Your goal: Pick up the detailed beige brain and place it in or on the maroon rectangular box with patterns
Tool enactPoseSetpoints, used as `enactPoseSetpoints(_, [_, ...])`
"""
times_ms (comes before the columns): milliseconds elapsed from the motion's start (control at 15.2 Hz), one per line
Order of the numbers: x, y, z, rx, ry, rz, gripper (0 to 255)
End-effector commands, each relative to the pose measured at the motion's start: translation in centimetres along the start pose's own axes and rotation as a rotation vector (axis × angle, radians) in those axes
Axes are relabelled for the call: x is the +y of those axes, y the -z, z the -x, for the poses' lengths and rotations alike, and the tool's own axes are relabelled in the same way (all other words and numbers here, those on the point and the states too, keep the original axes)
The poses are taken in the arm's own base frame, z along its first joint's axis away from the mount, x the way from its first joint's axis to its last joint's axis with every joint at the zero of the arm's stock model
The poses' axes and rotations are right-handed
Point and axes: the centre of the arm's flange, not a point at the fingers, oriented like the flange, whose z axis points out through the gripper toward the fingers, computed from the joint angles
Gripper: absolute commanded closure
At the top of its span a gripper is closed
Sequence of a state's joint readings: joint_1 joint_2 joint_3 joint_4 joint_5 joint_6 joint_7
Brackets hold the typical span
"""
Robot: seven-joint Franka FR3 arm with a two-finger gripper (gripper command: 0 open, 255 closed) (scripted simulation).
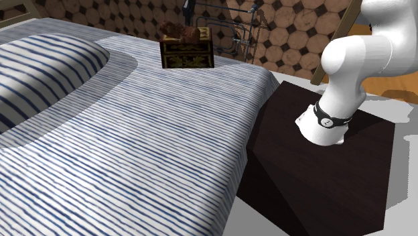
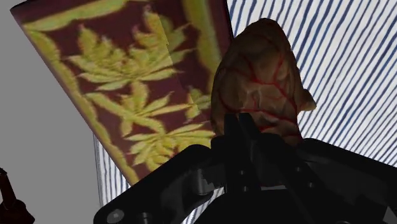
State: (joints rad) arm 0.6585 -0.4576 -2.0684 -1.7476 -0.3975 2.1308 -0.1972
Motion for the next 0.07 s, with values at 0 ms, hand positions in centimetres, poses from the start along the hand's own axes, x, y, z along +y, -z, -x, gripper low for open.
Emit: enactPoseSetpoints(0, [-0.11, 0.21, 0.22, -0.030, 0.000, -0.012, 255])
